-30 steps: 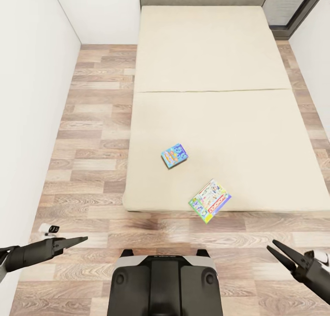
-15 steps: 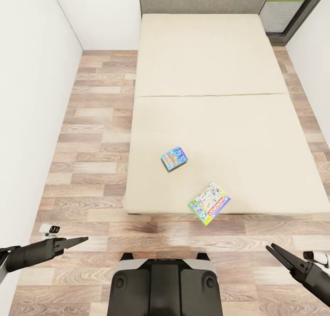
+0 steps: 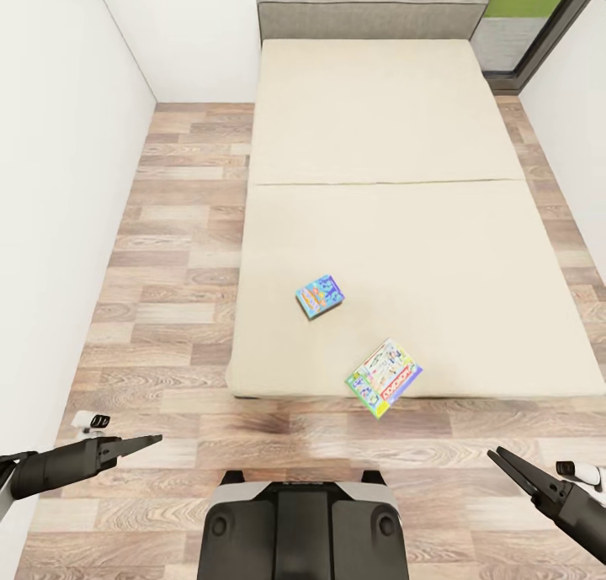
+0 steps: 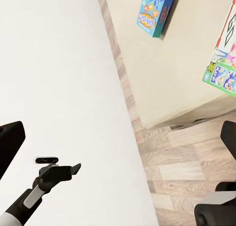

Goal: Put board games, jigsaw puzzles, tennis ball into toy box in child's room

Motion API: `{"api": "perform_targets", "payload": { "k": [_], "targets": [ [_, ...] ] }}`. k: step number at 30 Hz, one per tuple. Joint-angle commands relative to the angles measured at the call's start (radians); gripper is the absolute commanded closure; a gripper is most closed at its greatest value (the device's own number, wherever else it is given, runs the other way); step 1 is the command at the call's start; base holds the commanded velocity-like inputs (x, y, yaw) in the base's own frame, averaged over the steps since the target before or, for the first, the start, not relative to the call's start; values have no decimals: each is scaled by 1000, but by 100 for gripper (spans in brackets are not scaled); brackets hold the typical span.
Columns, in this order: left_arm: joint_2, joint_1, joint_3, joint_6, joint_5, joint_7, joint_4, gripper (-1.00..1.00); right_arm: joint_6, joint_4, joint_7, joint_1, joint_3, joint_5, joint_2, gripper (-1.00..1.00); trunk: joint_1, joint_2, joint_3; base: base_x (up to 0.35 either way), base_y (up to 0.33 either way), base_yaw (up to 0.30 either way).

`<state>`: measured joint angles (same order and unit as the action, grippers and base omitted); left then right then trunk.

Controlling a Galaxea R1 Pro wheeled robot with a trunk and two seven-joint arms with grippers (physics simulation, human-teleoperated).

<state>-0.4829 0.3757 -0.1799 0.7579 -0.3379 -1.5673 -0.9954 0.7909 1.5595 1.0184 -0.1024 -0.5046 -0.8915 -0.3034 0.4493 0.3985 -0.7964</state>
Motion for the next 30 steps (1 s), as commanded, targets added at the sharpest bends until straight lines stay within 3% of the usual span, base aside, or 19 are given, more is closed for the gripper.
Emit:
{"api": "perform_targets", "payload": {
  "k": [1,30],
  "targets": [
    [0,0,0,11,0,-4,0,-100,6,1,-1,0,0,-4,0,-100,1,1,1,0,0,0],
    [0,0,-1,10,0,-4,0,-100,-29,0,0,0,2,-7,1,-100,1,1,48,0,0,0]
  ]
}}
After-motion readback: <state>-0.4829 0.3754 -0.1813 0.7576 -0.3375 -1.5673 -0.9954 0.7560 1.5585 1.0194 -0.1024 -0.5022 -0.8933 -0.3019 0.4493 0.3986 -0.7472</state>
